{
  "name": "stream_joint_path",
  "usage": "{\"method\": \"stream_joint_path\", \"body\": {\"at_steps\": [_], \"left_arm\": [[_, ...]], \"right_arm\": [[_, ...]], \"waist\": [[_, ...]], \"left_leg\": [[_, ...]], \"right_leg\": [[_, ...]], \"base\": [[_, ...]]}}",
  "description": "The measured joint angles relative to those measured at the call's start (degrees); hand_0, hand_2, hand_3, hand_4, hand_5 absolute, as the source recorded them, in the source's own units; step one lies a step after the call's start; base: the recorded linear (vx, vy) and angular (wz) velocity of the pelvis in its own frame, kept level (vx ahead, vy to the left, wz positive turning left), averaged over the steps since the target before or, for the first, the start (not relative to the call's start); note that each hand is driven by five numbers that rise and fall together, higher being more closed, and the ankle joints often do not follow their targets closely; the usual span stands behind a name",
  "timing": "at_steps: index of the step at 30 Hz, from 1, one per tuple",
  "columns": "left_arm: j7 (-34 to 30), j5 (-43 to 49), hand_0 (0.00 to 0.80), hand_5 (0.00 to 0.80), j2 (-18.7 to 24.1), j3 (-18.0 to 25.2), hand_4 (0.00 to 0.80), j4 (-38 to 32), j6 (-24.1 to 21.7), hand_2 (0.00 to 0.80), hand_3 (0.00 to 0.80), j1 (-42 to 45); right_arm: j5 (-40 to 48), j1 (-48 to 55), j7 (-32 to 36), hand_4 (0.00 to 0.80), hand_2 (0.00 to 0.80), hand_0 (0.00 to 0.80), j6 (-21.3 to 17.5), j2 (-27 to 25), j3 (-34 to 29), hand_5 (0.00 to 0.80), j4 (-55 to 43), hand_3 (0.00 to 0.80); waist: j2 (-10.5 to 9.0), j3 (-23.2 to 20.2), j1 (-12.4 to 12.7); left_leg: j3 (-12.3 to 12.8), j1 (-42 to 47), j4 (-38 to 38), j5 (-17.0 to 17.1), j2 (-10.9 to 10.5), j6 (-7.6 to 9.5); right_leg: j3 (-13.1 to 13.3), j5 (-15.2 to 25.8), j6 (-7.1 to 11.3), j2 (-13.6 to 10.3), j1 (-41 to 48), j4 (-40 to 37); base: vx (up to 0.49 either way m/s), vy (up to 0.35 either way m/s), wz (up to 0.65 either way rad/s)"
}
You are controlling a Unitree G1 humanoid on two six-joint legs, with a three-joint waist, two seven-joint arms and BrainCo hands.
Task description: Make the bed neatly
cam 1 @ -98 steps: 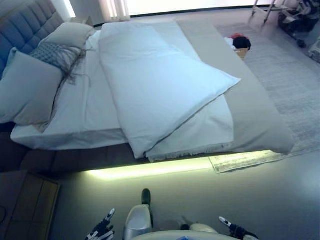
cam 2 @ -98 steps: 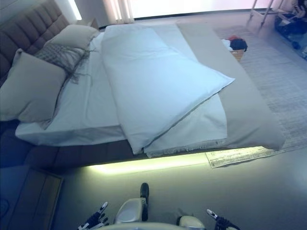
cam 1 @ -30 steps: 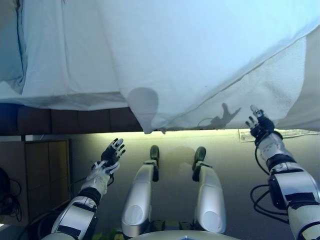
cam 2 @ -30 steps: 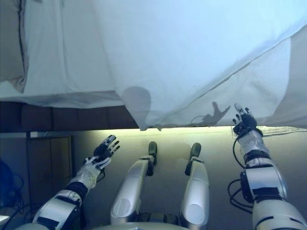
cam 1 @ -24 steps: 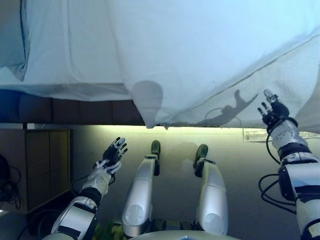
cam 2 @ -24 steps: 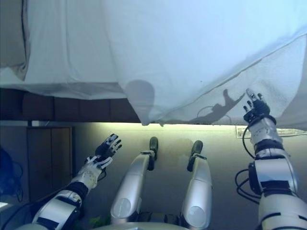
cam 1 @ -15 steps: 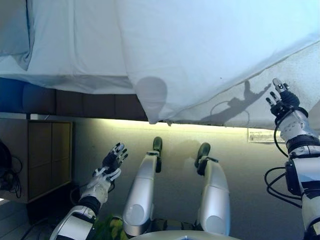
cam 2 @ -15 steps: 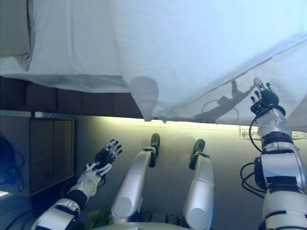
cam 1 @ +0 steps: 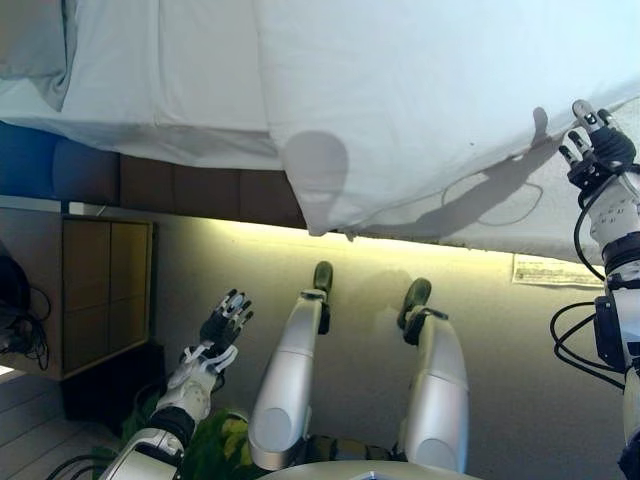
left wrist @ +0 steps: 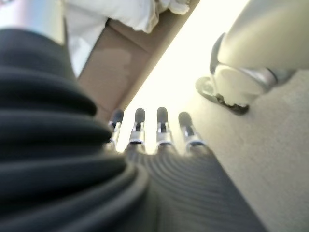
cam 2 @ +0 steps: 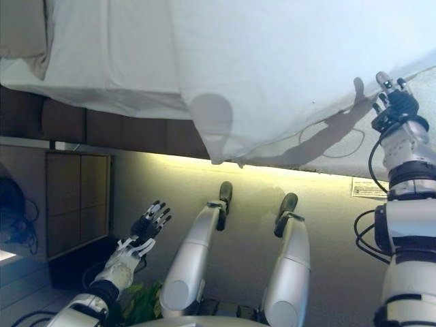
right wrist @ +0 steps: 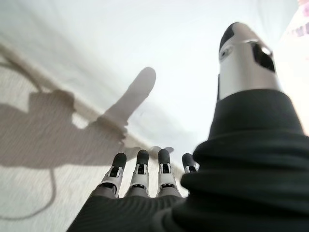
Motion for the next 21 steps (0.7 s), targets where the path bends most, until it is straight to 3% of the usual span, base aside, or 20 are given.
{"method": "stream_joint_path", "body": {"at_steps": [10, 21], "left_arm": [[-1.22, -1.21, 0.000, 0.000, 0.33, -0.02, 0.000, -3.08, -0.66, 0.000, 0.000, 1.98], [-2.32, -1.57, 0.000, 0.000, 0.47, -0.02, 0.000, -6.07, -1.05, 0.000, 0.000, 4.74]], "right_arm": [[-0.15, -4.31, 0.02, 0.000, 0.000, 0.000, 2.23, -2.56, 1.24, 0.000, 0.02, 0.000], [1.88, -4.91, 1.43, 0.000, 0.000, 0.000, 2.13, -2.94, 1.28, 0.000, -1.80, 0.000]], "waist": [[1.56, 0.16, 1.04], [2.11, 0.07, 1.00]], "left_leg": [[-0.07, -3.56, 1.66, 0.05, -0.53, 0.01], [-0.02, -4.90, 2.95, -0.01, -0.61, -0.05]], "right_leg": [[1.26, -0.72, 0.01, -0.24, -4.03, 2.75], [1.80, -0.92, -0.13, -0.27, -5.70, 4.27]], "base": [[0.002, 0.003, 0.03], [-0.001, 0.001, 0.00]]}}
